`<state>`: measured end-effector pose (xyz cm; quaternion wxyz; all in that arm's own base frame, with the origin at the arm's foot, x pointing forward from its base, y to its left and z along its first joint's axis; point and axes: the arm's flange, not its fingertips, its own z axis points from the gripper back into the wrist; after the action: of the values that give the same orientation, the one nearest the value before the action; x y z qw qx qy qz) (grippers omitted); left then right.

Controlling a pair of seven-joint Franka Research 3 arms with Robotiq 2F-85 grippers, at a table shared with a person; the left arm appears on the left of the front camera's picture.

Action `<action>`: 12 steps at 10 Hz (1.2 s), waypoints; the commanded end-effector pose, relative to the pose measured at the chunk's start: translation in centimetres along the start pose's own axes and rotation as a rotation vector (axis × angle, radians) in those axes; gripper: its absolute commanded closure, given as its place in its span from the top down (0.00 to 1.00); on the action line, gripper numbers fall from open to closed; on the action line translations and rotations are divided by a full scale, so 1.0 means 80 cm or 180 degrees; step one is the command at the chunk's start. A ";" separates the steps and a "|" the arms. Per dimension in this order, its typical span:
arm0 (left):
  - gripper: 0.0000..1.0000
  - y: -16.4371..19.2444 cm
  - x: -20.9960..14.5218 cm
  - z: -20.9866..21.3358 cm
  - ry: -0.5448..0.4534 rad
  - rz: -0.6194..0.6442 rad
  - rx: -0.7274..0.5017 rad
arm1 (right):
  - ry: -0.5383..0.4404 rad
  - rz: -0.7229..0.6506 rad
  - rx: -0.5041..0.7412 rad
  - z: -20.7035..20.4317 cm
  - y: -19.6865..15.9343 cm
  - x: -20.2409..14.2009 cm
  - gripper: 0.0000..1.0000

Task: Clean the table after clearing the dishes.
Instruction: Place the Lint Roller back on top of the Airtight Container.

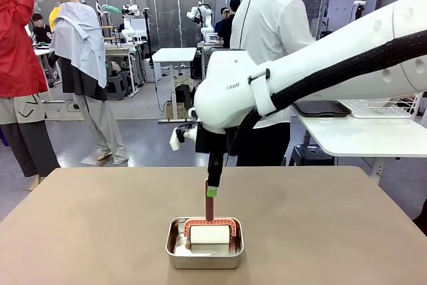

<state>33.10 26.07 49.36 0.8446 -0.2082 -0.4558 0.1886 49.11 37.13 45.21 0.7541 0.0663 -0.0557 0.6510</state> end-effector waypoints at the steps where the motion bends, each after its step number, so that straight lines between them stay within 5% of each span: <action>1: 1.00 0.000 0.002 0.004 0.0031 -0.0009 -0.0023 | -0.0755 -0.0966 0.0296 0.063 -0.027 -0.061 1.00; 3: 1.00 0.000 0.002 0.004 0.0031 -0.0009 -0.0023 | -0.1509 -0.1812 0.0841 0.099 -0.044 -0.153 1.00; 5: 1.00 0.000 0.002 0.004 0.0031 -0.0009 -0.0023 | -0.2582 -0.3030 0.1574 0.115 -0.049 -0.293 1.00; 8: 1.00 0.000 0.002 0.004 0.0031 -0.0009 -0.0023 | -0.4072 -0.4658 0.1678 0.103 -0.014 -0.483 1.00; 12: 1.00 0.000 0.002 0.004 0.0031 -0.0009 -0.0023 | -0.5389 -0.5522 0.2294 0.052 0.044 -0.659 1.00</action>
<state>33.15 25.99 49.34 0.8451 -0.2082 -0.4552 0.1878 38.91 -14.52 40.72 0.7538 0.6054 -0.1844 -0.1770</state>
